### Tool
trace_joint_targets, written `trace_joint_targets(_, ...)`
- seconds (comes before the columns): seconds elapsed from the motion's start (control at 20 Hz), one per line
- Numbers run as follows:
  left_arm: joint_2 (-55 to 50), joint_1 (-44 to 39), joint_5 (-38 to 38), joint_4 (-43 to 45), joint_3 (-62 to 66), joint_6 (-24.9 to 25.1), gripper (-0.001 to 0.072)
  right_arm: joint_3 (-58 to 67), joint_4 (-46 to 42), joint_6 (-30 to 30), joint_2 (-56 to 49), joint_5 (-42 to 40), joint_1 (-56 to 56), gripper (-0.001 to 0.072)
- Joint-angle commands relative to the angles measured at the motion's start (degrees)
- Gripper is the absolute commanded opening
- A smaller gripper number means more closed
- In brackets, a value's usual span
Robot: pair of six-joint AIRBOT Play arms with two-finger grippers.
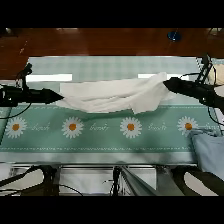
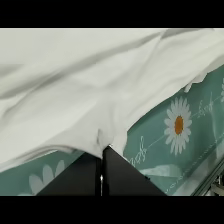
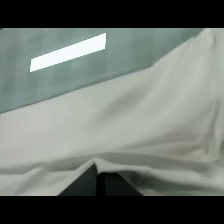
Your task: Fold the shirts.
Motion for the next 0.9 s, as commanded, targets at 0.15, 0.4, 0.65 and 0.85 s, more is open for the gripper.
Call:
trace_joint_targets(0.15,0.0,-0.6,8.8,0.3,1.7,-0.6,0.0028,7.7,-2.0,0.2,-10.0,-6.7,2.1,0.0027)
trace_joint_targets(0.4,-1.5,0.2,12.7,5.4,1.7,-2.1,0.0028,8.9,-1.7,0.3,-14.3,-11.7,2.1,0.0027)
trace_joint_targets(0.65,-5.2,-1.4,16.0,5.2,1.7,-2.8,0.0028,8.9,-0.6,0.3,-14.7,-17.7,2.1,0.0026)
trace_joint_targets(0.85,-6.8,-2.2,19.3,4.7,2.7,-3.2,0.0028,8.9,-0.7,0.3,-14.8,-19.9,2.1,0.0026)
